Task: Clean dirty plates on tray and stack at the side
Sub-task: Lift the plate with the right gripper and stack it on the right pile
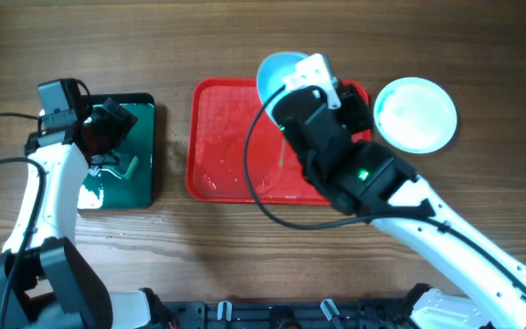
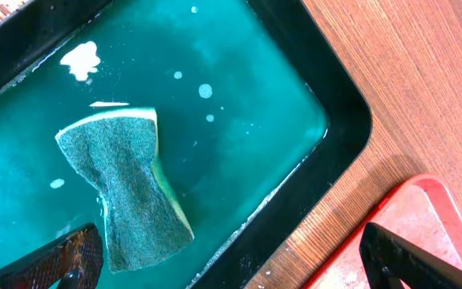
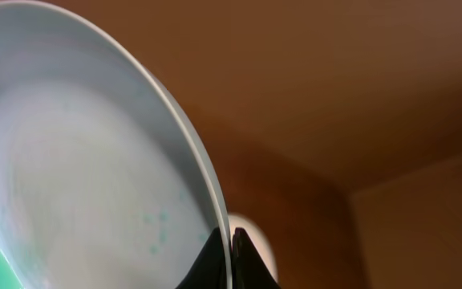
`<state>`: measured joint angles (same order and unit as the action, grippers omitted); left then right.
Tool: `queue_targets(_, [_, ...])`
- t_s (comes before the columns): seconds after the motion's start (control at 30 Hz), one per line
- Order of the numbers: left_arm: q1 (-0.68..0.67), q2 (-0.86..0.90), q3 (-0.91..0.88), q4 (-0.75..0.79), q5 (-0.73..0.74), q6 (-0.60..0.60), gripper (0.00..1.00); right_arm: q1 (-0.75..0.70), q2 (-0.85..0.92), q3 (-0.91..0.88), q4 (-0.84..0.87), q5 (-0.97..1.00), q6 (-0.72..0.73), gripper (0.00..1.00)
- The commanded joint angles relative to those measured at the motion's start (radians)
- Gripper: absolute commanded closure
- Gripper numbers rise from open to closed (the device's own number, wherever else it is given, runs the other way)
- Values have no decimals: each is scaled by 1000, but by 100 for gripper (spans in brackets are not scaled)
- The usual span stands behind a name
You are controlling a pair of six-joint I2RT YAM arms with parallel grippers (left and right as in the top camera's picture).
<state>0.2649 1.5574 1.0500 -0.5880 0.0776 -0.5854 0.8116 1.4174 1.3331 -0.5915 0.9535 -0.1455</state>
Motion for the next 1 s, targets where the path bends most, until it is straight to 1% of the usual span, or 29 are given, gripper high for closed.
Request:
queue_targets(0.0, [8, -5, -3, 1, 11, 1, 0, 74, 34, 21, 130, 244, -238, 96])
queue_targets(0.07, [8, -5, -3, 1, 11, 1, 0, 105, 52, 21, 201, 269, -290, 96])
queue_targets(0.13, [8, -5, -3, 1, 11, 1, 0, 128, 72, 21, 240, 270, -300, 96])
queue_targets(0.27, [8, -5, -3, 1, 12, 1, 0, 141, 131, 11, 238, 271, -280, 96])
queue_targets(0.3, [8, -5, -3, 1, 11, 1, 0, 137, 162, -5, 234, 254, -249, 96])
queue_targets(0.33, [8, -5, -3, 1, 11, 1, 0, 130, 196, -22, 225, 180, -238, 96])
queue_targets(0.37, [8, -5, -3, 1, 12, 1, 0, 126, 216, -27, 225, 150, -252, 96])
queue_targets(0.4, [8, -5, -3, 1, 11, 1, 0, 125, 237, -28, 229, 153, -291, 96])
queue_targets(0.47, [8, -5, -3, 1, 11, 1, 0, 132, 280, -28, 301, 285, -450, 96])
queue_targets(0.53, [8, -5, -3, 1, 11, 1, 0, 149, 305, -28, 459, 421, -671, 96])
queue_targets(0.57, [8, -5, -3, 1, 12, 1, 0, 158, 308, -28, 530, 455, -746, 96])
queue_targets(0.6, [8, -5, -3, 1, 12, 1, 0, 166, 309, -28, 583, 467, -782, 96])
queue_targets(0.63, [8, -5, -3, 1, 11, 1, 0, 171, 309, -28, 623, 463, -776, 96])
queue_targets(0.7, [8, -5, -3, 1, 11, 1, 0, 169, 309, -32, 619, 428, -654, 96])
queue_targets(0.73, [8, -5, -3, 1, 11, 1, 0, 164, 309, -37, 579, 388, -558, 96])
queue_targets(0.8, [8, -5, -3, 1, 12, 1, 0, 155, 309, -49, 434, 275, -391, 96])
queue_targets(0.9, [8, -5, -3, 1, 12, 1, 0, 128, 309, -53, 152, 32, -108, 96])
queue_targets(0.97, [8, -5, -3, 1, 11, 1, 0, 95, 304, -50, 56, 36, 116, 96])
